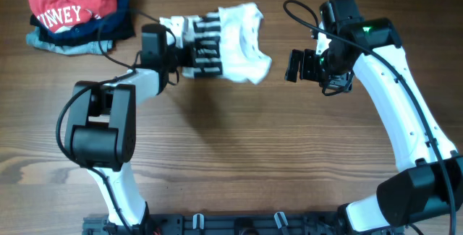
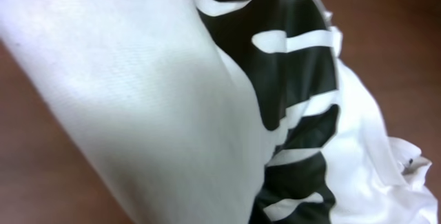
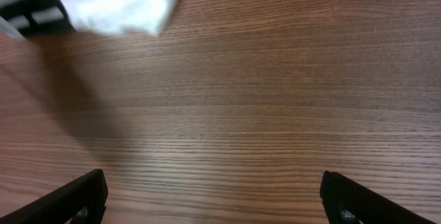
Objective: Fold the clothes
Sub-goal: 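Carry the folded shirt with the left gripper onto the clothes stack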
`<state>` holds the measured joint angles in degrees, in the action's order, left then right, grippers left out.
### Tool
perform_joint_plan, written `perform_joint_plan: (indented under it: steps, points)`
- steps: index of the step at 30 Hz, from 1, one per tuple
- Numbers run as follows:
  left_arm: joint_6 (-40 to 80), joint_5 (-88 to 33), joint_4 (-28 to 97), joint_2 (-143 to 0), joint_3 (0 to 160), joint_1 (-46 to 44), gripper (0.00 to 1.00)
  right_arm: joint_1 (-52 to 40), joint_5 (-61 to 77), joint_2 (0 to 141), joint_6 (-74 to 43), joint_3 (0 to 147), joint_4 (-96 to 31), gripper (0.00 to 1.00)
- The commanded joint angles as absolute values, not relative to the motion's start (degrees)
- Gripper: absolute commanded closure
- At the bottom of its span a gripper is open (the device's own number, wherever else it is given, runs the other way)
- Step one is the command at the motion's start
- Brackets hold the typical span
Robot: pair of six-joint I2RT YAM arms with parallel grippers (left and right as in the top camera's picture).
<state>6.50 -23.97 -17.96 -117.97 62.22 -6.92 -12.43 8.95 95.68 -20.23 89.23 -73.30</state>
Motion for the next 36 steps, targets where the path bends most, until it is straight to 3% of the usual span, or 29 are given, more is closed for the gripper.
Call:
perform_joint_plan:
  steps: [1,3,6,12,20,30,36]
  points:
    - [-9.4,-13.0,-26.6,-118.5,64.6,-5.4,0.96,-12.4,9.0,95.4,-19.3,88.6,-74.3,0.01]
    - [-14.3,-7.6,-30.9,-118.5,64.9,-4.5,0.96,-12.4,9.0,95.4,-19.5,88.6,-74.8,0.01]
    - [-14.8,-6.1,-27.9,-118.5,69.0,-1.3,0.96,-12.4,9.0,95.4,-19.5,88.6,-76.2,0.00]
    - [-19.1,-11.1,-11.4,-118.5,86.0,5.9,0.96,-12.4,9.0,95.4,-21.2,88.6,-78.8,0.00]
    - [-19.2,-14.1,-12.8,-118.5,94.3,13.1,0.96,-12.4,9.0,95.4,-22.2,88.6,-84.4,0.01]
    - [-5.3,-13.8,-14.1,-121.3,94.3,23.5,0.96,-12.4,9.1,95.4,-24.1,88.6,-85.1,0.01]
    - [-5.3,3.3,-15.2,-126.6,94.3,24.5,0.96,-12.4,9.1,95.4,-24.2,88.6,-85.3,0.01]
